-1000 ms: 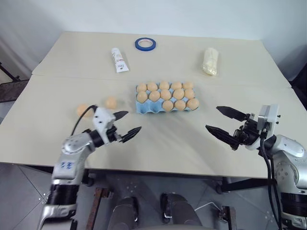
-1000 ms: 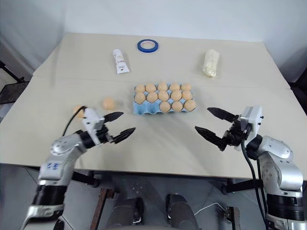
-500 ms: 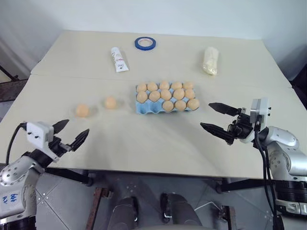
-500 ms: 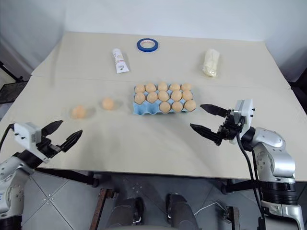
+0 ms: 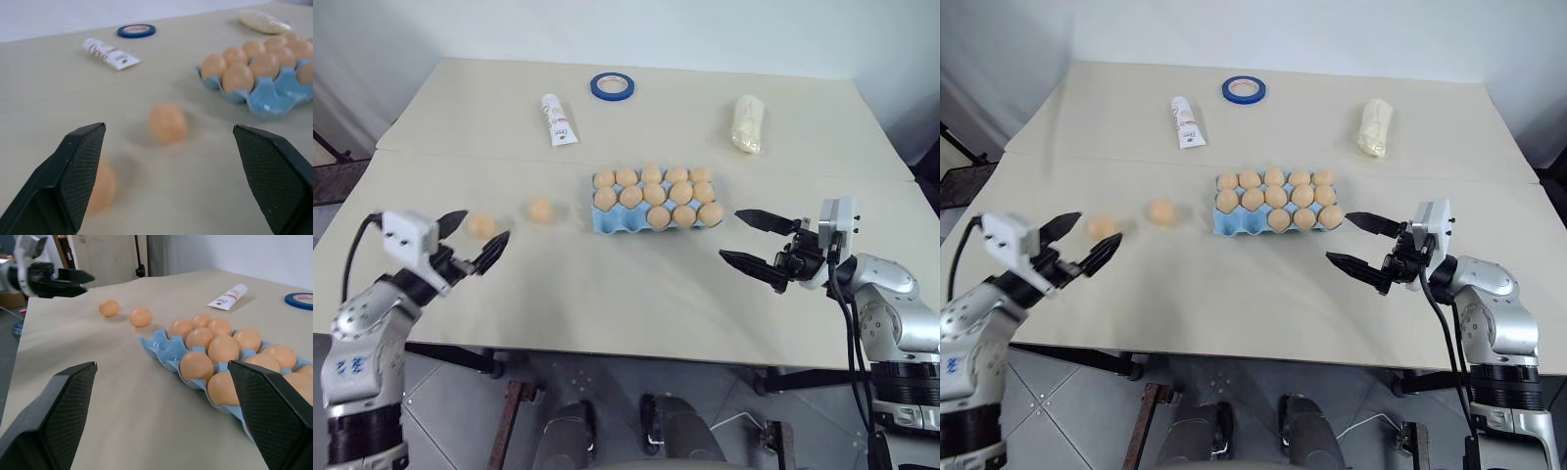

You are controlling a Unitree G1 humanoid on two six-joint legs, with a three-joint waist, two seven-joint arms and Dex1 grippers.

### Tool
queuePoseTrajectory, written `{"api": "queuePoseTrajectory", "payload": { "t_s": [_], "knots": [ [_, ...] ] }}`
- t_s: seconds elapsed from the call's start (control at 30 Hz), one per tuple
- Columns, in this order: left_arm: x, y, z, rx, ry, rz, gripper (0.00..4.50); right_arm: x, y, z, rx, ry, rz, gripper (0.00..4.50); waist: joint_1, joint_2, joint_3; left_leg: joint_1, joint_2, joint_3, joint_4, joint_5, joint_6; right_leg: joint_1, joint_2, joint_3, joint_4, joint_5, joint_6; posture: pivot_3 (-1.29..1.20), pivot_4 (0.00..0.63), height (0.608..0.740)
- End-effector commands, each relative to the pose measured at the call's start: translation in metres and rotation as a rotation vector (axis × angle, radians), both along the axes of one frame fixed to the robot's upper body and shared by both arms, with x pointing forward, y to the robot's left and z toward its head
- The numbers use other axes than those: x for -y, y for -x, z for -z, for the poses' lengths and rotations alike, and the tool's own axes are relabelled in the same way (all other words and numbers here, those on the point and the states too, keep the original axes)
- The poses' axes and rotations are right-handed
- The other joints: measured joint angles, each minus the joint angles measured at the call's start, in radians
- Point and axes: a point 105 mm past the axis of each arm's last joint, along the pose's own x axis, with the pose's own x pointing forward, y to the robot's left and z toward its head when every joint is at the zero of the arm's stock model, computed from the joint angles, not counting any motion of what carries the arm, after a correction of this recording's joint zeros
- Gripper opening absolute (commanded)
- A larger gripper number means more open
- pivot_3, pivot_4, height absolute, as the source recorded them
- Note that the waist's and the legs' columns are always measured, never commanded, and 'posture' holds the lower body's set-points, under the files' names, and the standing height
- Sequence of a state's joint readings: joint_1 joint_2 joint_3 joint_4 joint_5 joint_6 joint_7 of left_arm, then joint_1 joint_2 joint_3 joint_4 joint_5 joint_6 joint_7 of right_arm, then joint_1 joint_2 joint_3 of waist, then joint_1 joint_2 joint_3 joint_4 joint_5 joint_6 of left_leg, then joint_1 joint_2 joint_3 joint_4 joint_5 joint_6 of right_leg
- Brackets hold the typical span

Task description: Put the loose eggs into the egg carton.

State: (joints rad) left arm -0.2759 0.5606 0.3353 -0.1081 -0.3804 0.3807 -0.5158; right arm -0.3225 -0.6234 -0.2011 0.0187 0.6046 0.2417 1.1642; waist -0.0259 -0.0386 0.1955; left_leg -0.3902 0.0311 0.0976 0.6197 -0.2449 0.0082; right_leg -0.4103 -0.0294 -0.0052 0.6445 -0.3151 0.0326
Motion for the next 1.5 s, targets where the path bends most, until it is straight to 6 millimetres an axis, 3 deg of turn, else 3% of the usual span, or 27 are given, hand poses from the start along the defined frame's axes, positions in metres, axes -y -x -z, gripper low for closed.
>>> {"api": "queuePoseTrajectory", "payload": {
  "t_s": [0.03,0.23,0.43,0.8,0.9,1.07,1.13,1.27,1.4,1.5],
  "knots": [
    [0.009,-0.022,-0.004,-0.012,-0.016,-0.021,4.45,0.001,0.004,-0.008,0.033,0.007,0.000,4.50,-0.002,0.000,0.000,0.000,0.000,0.000,0.000,0.000,0.000,0.000,0.000,0.000,0.000,0.000,0.000,0.00,0.150,0.740],
    [0.023,-0.062,0.001,-0.082,-0.042,-0.016,4.45,0.003,0.007,-0.006,0.028,0.008,0.013,4.50,-0.002,0.000,0.000,0.000,0.000,0.002,0.001,0.000,0.000,0.000,0.002,0.001,0.001,0.001,0.001,0.00,0.150,0.740],
    [0.033,-0.084,0.011,-0.126,-0.046,-0.012,4.45,0.006,0.009,-0.004,0.023,0.012,0.035,4.50,0.001,0.000,0.000,0.000,0.000,0.002,0.002,0.000,-0.001,0.000,0.002,0.001,0.002,0.001,0.002,0.00,0.150,0.740],
    [0.046,-0.101,0.033,-0.205,-0.073,0.032,4.45,0.007,0.011,-0.003,0.016,0.014,0.051,4.50,-0.001,0.000,0.000,0.000,0.000,0.002,0.003,0.000,-0.001,-0.001,0.001,0.001,0.003,0.001,0.002,0.00,0.150,0.740],
    [0.047,-0.105,0.036,-0.229,-0.063,0.025,3.86,0.007,0.010,-0.002,0.015,0.014,0.053,4.50,-0.001,0.000,0.000,0.000,0.000,0.002,0.004,0.000,-0.001,-0.001,0.001,0.001,0.003,0.001,0.002,0.00,0.150,0.740],
    [0.049,-0.106,0.036,-0.232,-0.066,0.034,2.25,0.008,0.009,-0.003,0.016,0.017,0.059,4.50,0.000,0.000,0.000,0.000,0.000,0.002,0.004,0.000,-0.001,-0.001,0.001,0.001,0.003,0.001,0.002,0.00,0.150,0.740],
    [0.048,-0.107,0.035,-0.222,-0.073,0.034,1.87,0.008,0.008,-0.003,0.016,0.020,0.062,4.50,0.000,0.000,0.000,0.000,0.000,0.002,0.004,0.000,-0.001,-0.001,0.001,0.001,0.003,0.001,0.002,0.00,0.150,0.740],
    [0.056,-0.108,0.021,-0.153,-0.058,0.064,1.75,0.009,0.008,-0.003,0.018,0.021,0.068,4.50,0.000,0.000,0.000,0.000,0.000,0.002,0.005,0.000,-0.001,-0.001,0.001,0.001,0.004,0.001,0.002,0.00,0.150,0.740],
    [0.103,-0.089,-0.020,0.079,-0.066,0.348,1.74,0.009,0.009,-0.004,0.022,0.019,0.070,4.50,0.001,0.000,0.000,-0.001,0.000,0.002,0.006,0.000,-0.001,-0.001,0.001,0.001,0.004,0.001,0.002,0.00,0.150,0.740],
    [0.127,-0.080,-0.029,0.081,-0.019,0.474,1.74,0.008,0.013,-0.007,0.048,-0.001,0.061,4.50,0.005,0.000,0.000,-0.002,0.000,0.002,0.007,0.000,-0.001,-0.001,0.001,0.000,0.004,0.001,0.002,0.00,0.150,0.740]
  ]
}}
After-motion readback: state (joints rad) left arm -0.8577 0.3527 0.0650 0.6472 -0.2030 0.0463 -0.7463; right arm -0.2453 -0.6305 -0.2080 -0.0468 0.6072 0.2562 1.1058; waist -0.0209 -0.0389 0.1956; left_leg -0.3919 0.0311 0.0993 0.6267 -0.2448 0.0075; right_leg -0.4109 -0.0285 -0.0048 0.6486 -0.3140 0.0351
